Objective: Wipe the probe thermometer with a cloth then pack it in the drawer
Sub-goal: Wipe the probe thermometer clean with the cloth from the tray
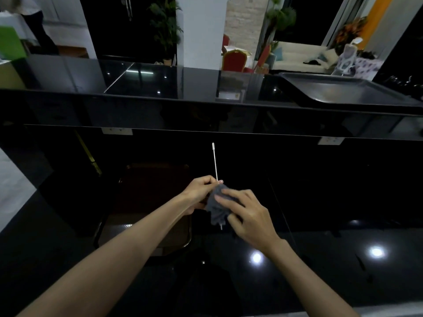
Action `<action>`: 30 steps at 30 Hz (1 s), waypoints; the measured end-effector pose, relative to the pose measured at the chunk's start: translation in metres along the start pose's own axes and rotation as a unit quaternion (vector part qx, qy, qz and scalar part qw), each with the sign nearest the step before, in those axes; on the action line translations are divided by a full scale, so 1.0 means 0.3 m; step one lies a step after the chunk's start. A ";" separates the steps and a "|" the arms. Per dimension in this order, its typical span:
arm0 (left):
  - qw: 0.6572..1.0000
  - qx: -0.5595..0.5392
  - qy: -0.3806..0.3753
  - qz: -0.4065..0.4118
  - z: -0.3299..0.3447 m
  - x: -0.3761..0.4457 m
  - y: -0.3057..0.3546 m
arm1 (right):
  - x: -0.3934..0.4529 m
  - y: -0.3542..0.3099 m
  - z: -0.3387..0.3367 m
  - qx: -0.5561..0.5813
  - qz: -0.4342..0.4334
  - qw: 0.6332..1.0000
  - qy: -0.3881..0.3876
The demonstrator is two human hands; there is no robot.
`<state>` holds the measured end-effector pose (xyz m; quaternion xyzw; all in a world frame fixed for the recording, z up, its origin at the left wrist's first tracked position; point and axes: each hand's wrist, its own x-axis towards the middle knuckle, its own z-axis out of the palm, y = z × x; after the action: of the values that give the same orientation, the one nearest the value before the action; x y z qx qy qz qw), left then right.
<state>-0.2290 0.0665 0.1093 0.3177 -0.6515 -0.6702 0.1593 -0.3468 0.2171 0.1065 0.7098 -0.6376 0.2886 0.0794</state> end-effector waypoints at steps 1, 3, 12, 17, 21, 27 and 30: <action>1.000 0.008 0.007 0.007 0.007 0.005 0.002 | 0.013 0.000 0.014 -0.007 0.018 1.000 0.003; 1.000 0.000 0.009 0.013 0.008 0.009 0.008 | -0.001 0.004 0.041 -0.013 0.019 1.000 -0.007; 1.000 -0.017 -0.008 0.022 0.004 0.000 0.011 | -0.004 -0.014 -0.019 0.006 -0.006 0.999 0.045; 0.999 -0.036 -0.008 0.024 -0.006 0.005 0.029 | -0.040 -0.009 0.031 0.020 0.016 1.000 0.005; 0.999 -0.035 0.025 0.012 -0.016 0.008 0.029 | -0.101 -0.012 -0.022 0.031 -0.049 0.998 -0.032; 0.999 -0.008 0.023 0.022 0.018 0.015 0.042 | 0.004 -0.003 -0.029 0.003 0.016 0.998 0.054; 0.999 -0.031 0.013 0.012 0.010 0.016 0.040 | -0.009 -0.001 0.041 -0.023 0.031 0.999 -0.011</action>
<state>-0.2368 0.0647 0.1199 0.3135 -0.6322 -0.6838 0.1854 -0.3428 0.2135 0.0952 0.6907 -0.6667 0.2685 0.0802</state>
